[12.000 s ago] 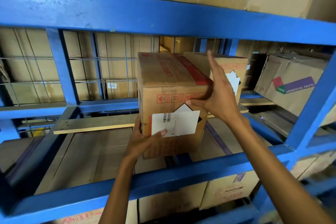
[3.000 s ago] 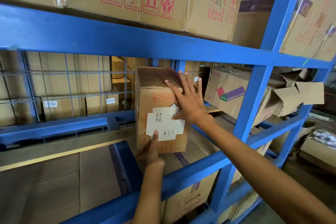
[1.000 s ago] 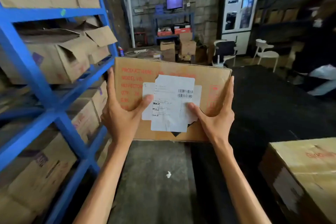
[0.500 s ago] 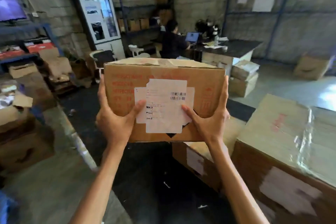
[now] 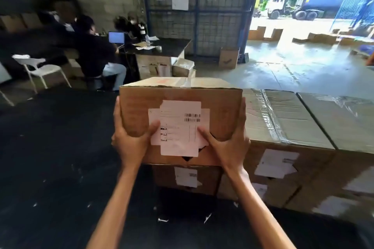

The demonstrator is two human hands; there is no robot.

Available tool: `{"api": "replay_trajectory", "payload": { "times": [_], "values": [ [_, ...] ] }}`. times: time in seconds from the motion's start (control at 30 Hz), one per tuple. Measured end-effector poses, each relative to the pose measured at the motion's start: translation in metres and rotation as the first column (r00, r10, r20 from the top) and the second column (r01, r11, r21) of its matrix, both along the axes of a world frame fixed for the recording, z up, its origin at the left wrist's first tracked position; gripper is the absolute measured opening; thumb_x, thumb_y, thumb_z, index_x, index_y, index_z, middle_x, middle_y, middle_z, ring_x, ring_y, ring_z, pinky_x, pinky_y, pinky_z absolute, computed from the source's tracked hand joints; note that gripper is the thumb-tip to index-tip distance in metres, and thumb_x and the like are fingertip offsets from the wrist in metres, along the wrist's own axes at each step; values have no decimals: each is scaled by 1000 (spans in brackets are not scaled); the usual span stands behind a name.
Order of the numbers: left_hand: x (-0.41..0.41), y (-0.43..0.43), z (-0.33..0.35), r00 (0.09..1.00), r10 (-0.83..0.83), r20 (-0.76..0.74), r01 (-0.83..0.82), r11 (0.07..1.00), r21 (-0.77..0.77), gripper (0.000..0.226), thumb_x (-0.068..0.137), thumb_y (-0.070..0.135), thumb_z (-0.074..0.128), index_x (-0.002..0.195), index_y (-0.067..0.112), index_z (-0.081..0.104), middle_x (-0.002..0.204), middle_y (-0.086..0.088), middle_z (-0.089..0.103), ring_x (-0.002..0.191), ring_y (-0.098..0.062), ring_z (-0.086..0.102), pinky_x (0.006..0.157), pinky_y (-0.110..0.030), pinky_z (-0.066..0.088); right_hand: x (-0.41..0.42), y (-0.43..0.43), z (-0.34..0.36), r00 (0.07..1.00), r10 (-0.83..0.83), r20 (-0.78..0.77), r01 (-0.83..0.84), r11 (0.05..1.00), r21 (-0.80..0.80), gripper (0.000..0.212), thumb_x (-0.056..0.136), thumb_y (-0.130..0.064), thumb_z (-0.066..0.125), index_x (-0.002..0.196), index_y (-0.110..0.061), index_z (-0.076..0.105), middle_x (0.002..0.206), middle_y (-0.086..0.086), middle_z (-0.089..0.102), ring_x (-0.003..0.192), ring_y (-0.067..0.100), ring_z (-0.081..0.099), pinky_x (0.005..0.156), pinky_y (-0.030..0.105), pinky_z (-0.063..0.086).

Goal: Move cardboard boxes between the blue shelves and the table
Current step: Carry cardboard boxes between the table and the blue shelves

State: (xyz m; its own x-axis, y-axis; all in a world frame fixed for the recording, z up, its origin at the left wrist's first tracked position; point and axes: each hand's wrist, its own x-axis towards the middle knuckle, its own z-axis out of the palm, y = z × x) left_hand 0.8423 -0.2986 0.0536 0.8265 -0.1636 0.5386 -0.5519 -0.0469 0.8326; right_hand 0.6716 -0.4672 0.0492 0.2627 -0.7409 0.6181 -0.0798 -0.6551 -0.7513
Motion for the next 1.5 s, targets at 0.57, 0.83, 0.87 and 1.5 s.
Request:
{"api": "replay_trajectory", "payload": {
  "times": [0.57,0.83,0.87,1.5],
  "values": [
    [33,-22,-64,973,-151,-173,158,987,29,117,52,87,78,153,49,32,117,50,49,109,14,56,91,-29,50,10,-2,-59,939,-245,-241,238,969,-58,133,69,-86,68,166,-34,-6,164,8,39,149,21,41,127,57,23],
    [43,-33,-92,950,-191,-248,221,970,98,114,59,67,86,153,42,27,139,-4,61,127,-28,59,98,-57,55,13,-15,-88,864,-336,-375,270,938,-220,127,79,-87,57,166,-15,-2,170,12,22,161,23,11,129,58,-2],
    [46,-36,-95,944,-201,-263,237,965,110,113,60,64,87,153,43,26,141,-5,60,129,-29,58,99,-60,53,14,-17,-91,839,-369,-400,290,925,-244,127,81,-87,53,166,-9,3,171,14,19,161,26,10,129,58,-3],
    [65,-58,-143,851,-262,-455,375,910,176,107,70,50,86,155,27,25,146,-6,57,132,-19,55,111,-46,47,8,-34,-117,559,-607,-565,311,785,-536,99,85,-43,73,162,-2,26,170,20,20,159,37,12,126,64,-2]
  ]
}}
